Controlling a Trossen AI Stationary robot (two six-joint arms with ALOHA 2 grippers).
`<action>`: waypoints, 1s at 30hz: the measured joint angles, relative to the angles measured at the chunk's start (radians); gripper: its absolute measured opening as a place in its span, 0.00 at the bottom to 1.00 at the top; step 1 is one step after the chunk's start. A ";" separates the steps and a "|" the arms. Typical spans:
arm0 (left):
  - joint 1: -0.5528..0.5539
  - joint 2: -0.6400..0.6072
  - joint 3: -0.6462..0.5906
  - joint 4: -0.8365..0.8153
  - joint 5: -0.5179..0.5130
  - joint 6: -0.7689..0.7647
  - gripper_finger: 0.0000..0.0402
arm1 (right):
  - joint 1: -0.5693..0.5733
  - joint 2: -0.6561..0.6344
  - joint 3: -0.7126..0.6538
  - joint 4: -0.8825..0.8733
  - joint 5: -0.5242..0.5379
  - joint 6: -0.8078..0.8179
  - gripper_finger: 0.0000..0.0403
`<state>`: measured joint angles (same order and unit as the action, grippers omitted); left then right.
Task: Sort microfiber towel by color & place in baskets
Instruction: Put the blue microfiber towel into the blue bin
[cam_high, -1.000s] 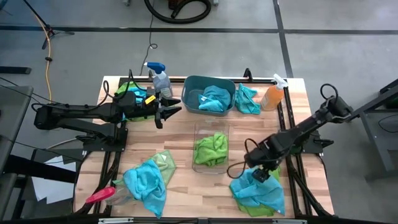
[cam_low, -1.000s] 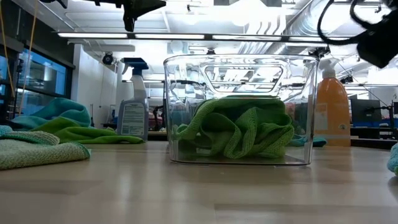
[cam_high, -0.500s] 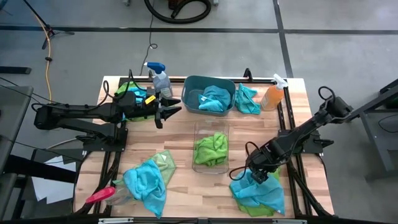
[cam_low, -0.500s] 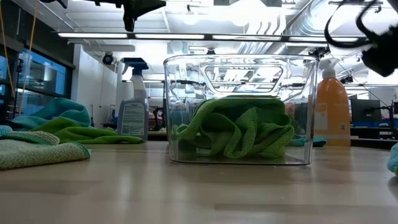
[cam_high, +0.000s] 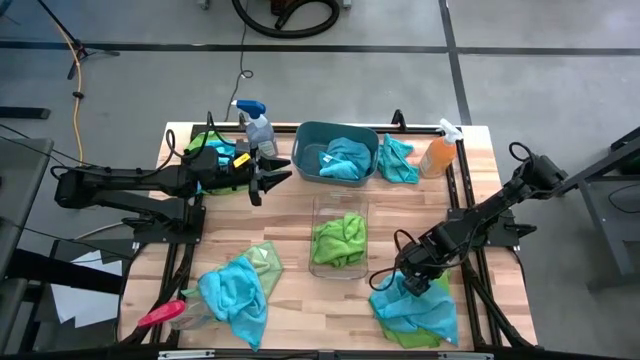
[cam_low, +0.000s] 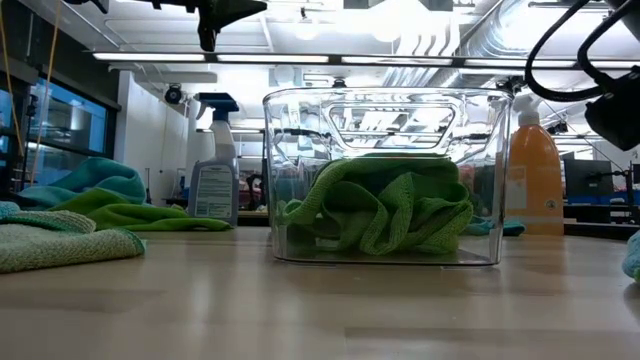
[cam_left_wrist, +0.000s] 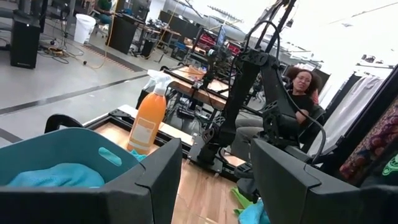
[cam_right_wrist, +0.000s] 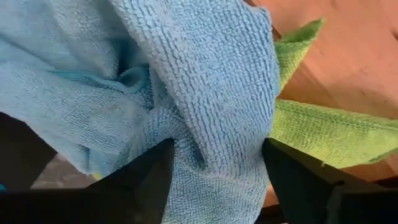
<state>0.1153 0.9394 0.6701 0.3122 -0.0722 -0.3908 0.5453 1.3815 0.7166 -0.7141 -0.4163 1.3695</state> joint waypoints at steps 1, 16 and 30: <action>0.000 0.000 0.000 0.000 0.000 0.000 0.44 | 0.000 0.000 0.000 -0.001 -0.001 -0.008 0.54; 0.000 -0.005 0.000 0.002 0.015 -0.033 0.44 | -0.002 -0.063 0.218 -0.178 -0.139 -0.385 0.02; 0.000 -0.005 0.000 0.007 0.016 -0.020 0.44 | -0.084 -0.247 0.572 -0.270 0.061 -0.646 0.01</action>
<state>0.1154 0.9348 0.6704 0.3193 -0.0566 -0.4107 0.4618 1.1340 1.2888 -0.9842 -0.3555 0.7232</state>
